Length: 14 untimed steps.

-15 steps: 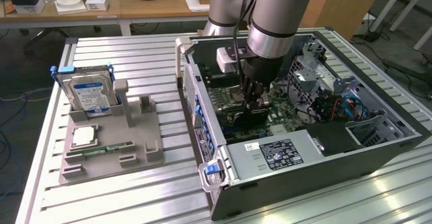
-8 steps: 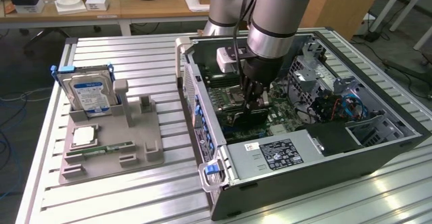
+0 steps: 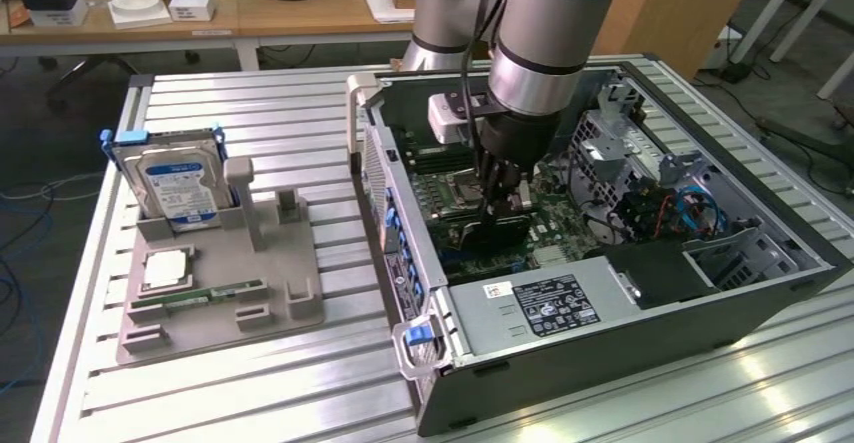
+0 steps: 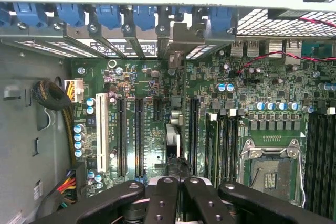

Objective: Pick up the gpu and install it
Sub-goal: 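Press down on the gpu until it lock into place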

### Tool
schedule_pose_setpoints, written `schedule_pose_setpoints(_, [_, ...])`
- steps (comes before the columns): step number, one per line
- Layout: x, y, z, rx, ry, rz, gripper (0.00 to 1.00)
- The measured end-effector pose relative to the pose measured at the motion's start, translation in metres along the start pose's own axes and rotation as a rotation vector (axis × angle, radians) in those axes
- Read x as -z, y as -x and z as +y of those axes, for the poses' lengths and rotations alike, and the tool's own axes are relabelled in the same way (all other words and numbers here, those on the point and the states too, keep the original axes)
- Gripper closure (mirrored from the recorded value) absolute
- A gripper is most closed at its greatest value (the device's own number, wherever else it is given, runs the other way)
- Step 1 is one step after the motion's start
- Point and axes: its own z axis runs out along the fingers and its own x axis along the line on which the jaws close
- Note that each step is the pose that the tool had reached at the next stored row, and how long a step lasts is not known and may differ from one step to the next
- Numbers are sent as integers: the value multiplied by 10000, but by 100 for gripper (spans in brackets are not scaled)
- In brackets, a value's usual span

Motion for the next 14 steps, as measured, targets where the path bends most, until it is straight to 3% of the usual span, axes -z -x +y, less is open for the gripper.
schedule_pose_setpoints(9, [-8, -1, 93, -1, 4, 1, 90])
schedule_pose_setpoints(14, [-8, -2, 120, -6, 143, 3, 90])
